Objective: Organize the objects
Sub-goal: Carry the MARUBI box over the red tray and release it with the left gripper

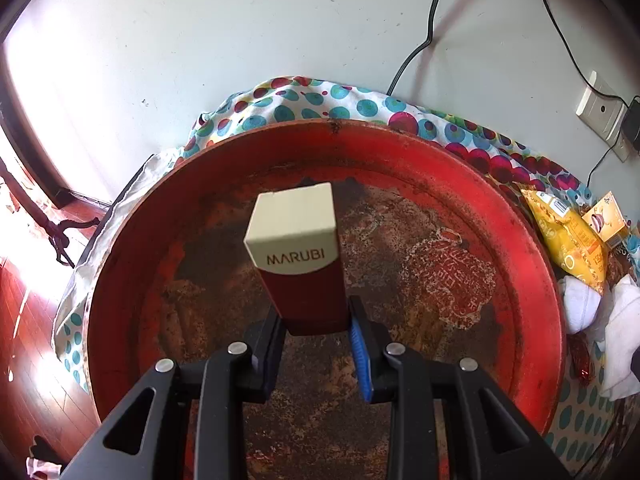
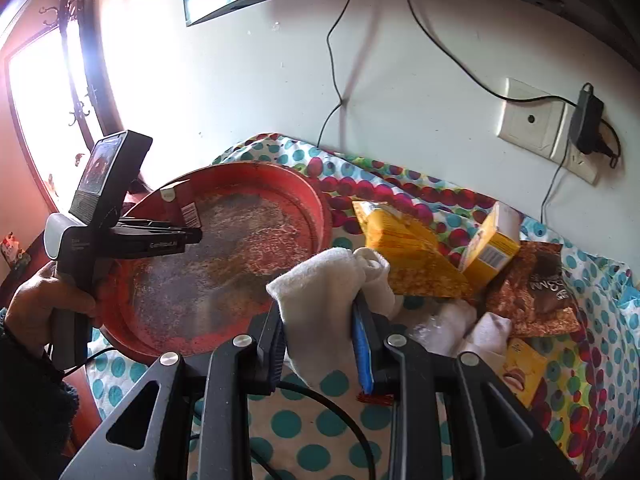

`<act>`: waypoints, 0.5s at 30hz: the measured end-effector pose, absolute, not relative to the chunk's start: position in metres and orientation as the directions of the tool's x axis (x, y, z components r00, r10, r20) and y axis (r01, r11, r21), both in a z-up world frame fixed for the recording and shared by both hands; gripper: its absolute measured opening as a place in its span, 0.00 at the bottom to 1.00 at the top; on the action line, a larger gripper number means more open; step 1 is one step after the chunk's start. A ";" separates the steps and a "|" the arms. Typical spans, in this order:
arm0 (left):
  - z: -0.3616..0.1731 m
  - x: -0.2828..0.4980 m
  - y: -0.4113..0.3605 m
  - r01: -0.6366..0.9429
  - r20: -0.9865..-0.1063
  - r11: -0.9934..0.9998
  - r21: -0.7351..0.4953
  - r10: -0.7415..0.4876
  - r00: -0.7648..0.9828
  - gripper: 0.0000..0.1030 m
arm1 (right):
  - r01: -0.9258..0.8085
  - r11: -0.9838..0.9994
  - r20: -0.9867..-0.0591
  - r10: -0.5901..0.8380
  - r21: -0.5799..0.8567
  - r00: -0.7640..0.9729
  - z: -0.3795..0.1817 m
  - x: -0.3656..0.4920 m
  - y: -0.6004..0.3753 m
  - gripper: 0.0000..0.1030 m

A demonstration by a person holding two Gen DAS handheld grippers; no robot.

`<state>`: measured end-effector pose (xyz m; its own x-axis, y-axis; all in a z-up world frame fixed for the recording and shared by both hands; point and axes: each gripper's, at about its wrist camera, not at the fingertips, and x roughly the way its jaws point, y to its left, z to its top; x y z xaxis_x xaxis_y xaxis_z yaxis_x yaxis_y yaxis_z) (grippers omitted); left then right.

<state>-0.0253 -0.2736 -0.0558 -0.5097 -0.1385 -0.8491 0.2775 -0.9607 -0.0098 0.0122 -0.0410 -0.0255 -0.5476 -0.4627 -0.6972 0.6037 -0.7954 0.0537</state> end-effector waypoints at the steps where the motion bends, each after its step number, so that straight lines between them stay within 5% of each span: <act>1: -0.058 -0.027 -0.275 0.277 -0.852 -0.961 -0.003 -0.143 -0.504 0.29 | 0.610 -0.790 -0.699 -0.467 0.055 -0.542 -0.026 0.013 -0.047 0.26; 10: -0.066 -0.028 -0.291 0.260 -0.864 -0.960 -0.107 -0.040 -0.502 0.30 | 0.633 -0.773 -0.719 -0.457 0.029 -0.525 -0.035 0.016 -0.079 0.26; 15: -0.065 -0.027 -0.279 0.217 -0.867 -0.975 -0.045 -0.070 -0.493 0.32 | 0.642 -0.766 -0.726 -0.461 0.035 -0.511 -0.037 0.010 -0.093 0.26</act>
<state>-0.0274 -0.2793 -0.0646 -0.4926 -0.0699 -0.8674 0.2172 -0.9751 -0.0448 0.0099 -0.0926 -0.0372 -0.5109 -0.4609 -0.7256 0.6417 -0.7662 0.0349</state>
